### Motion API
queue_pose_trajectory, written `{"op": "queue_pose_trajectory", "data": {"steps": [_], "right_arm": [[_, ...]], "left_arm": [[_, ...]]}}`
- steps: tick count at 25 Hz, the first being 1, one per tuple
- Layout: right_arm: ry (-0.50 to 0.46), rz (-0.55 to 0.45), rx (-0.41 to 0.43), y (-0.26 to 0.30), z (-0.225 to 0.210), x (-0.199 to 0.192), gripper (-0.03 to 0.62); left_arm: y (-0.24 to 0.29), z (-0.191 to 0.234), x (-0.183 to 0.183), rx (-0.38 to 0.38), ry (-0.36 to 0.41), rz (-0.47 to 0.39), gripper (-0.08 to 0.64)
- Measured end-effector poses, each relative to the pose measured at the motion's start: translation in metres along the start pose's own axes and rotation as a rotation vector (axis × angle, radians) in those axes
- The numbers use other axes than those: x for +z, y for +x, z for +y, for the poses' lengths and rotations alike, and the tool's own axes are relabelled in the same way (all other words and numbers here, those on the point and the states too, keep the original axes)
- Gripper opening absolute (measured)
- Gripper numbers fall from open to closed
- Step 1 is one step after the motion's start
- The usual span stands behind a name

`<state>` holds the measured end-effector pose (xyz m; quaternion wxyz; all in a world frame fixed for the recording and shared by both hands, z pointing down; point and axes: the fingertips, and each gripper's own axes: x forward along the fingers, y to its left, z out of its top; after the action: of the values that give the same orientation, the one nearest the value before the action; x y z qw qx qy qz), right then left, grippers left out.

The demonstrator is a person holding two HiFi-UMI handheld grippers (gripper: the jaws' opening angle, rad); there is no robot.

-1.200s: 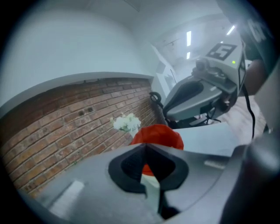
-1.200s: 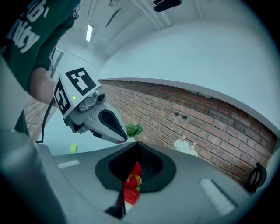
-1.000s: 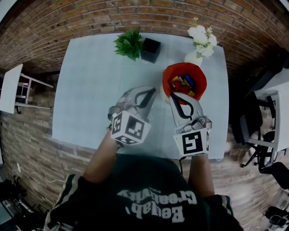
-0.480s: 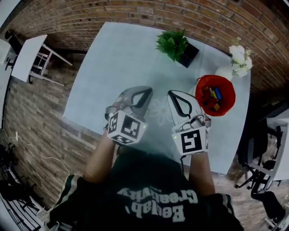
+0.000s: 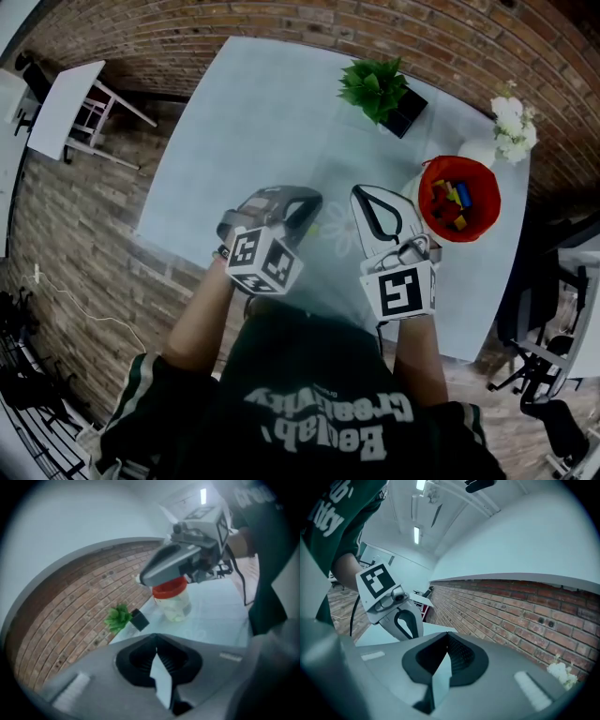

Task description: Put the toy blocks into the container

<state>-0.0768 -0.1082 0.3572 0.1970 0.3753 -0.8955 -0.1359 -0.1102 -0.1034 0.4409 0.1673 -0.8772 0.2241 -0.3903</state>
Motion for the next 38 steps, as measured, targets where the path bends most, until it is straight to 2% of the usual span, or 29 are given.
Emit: {"op": "queue_pose_trajectory", "data": {"steps": [1,4,9,12,15,20,23,27,31,35,38], "right_arm": [[0.003,0.003,0.001,0.000,0.001,-0.001,0.006],[0.010,0.013,0.005,-0.002,0.005,-0.006,0.006],[0.019,0.032,0.011,-0.005,0.010,-0.014,0.006],[0.025,0.042,0.011,-0.007,0.010,-0.017,0.006],[0.027,0.051,0.009,-0.009,0.010,-0.020,0.006],[0.031,0.062,0.003,-0.011,0.009,-0.025,0.006],[0.033,0.065,0.003,-0.011,0.009,-0.027,0.006],[0.033,0.065,0.005,-0.010,0.011,-0.027,0.006],[0.032,0.064,0.007,-0.010,0.011,-0.025,0.006],[0.031,0.063,-0.008,-0.013,0.006,-0.025,0.006],[0.036,0.068,-0.039,-0.018,-0.004,-0.029,0.006]], "left_arm": [[0.006,-0.011,-0.009,-0.060,0.050,0.029,0.012],[0.025,-0.045,-0.038,-0.257,0.190,0.127,0.098],[0.050,-0.091,-0.084,-0.507,0.403,0.249,0.138],[0.062,-0.110,-0.105,-0.621,0.440,0.285,0.164],[0.074,-0.121,-0.128,-0.687,0.457,0.334,0.173],[0.087,-0.129,-0.158,-0.733,0.484,0.408,0.173],[0.093,-0.132,-0.167,-0.731,0.485,0.426,0.171],[0.096,-0.135,-0.176,-0.745,0.468,0.454,0.133],[0.096,-0.136,-0.175,-0.741,0.455,0.447,0.133],[0.093,-0.127,-0.158,-0.675,0.426,0.404,0.132],[0.091,-0.110,-0.115,-0.570,0.300,0.298,0.132]]}}
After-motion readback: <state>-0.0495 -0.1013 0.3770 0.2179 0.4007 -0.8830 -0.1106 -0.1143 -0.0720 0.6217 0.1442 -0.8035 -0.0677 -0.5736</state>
